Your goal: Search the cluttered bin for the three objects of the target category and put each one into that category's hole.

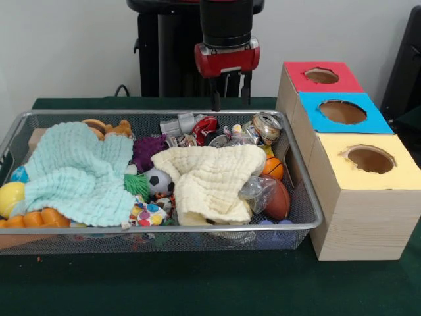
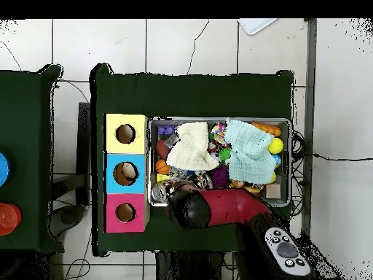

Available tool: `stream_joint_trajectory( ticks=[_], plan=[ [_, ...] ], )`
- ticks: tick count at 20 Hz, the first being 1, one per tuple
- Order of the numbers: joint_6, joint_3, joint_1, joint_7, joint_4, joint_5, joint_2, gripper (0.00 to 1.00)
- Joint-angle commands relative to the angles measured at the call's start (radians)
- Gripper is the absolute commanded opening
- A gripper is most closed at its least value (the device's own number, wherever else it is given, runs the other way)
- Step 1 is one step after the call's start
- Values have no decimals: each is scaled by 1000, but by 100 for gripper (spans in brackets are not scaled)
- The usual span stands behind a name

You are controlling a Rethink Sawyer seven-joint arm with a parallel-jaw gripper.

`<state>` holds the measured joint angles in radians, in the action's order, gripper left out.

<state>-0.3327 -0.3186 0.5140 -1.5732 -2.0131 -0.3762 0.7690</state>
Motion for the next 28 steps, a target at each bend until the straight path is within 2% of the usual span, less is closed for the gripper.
stream_joint_trajectory(
  ticks=[1,8,15,18,23,28],
  plan=[
    [-99,-121,79,156,195,-81,-119,100],
    [-146,-118,121,167,302,-113,-173,100],
    [-276,-123,64,184,478,-121,-310,100],
    [-317,-149,57,202,536,-116,-321,100],
    [-419,-149,47,218,734,-107,-402,100],
    [-489,-142,78,246,871,-127,-445,100]
  ],
)
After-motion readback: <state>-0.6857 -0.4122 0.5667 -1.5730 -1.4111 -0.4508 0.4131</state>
